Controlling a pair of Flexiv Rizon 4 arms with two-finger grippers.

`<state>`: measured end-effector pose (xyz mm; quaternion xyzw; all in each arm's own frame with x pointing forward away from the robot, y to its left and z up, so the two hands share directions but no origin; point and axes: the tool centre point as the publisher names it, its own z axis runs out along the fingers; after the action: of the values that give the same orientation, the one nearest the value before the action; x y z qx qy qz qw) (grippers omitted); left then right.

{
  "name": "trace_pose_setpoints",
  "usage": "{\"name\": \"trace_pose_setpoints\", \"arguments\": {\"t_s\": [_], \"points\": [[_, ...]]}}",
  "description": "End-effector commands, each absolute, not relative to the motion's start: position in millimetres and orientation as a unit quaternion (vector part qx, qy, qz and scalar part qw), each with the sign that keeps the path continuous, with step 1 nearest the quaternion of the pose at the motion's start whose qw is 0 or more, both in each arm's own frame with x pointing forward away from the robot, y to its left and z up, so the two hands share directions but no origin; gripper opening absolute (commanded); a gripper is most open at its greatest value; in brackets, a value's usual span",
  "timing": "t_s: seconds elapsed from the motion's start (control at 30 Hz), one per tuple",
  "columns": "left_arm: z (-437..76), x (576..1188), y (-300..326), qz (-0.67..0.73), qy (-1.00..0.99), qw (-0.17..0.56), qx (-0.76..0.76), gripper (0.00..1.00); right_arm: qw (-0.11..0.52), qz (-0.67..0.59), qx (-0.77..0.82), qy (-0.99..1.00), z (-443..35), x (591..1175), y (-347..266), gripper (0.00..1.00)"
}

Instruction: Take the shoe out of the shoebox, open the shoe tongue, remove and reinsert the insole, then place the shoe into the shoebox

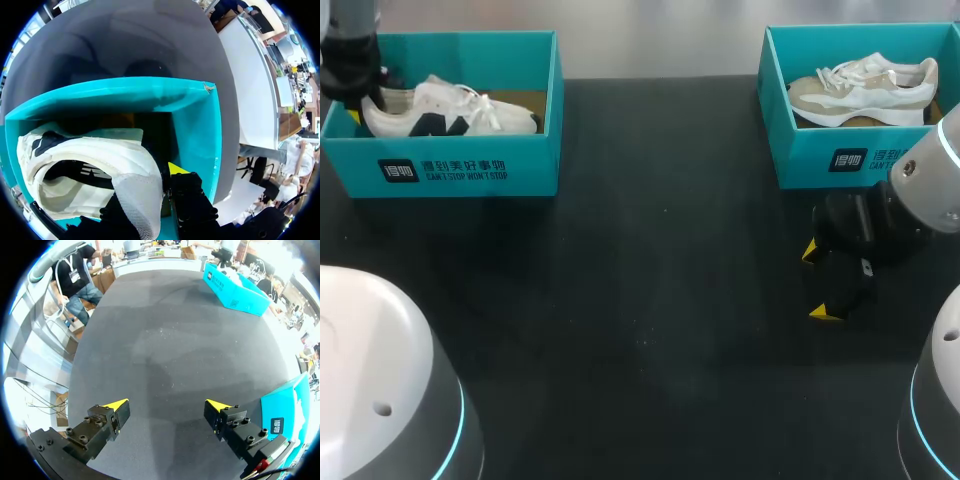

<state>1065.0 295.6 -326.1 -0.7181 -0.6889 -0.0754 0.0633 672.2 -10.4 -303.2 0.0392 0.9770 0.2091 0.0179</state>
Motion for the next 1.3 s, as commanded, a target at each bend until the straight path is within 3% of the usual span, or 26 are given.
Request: {"name": "trace_pose_setpoints", "arguments": {"t_s": [0.03, 1.3], "points": [[-331.4, 1061.0, 295.3, -0.08, -0.687, 0.06, -0.72, 0.0, 0.019, 0.208, 0.04, 0.977, -303.7, 671.4, -10.1, 1.0], [-376.8, 1057.3, 285.0, -0.081, -0.69, 0.086, -0.715, 0.0, 0.019, 0.208, 0.04, 0.977, -303.7, 671.4, -10.1, 1.0]]}}
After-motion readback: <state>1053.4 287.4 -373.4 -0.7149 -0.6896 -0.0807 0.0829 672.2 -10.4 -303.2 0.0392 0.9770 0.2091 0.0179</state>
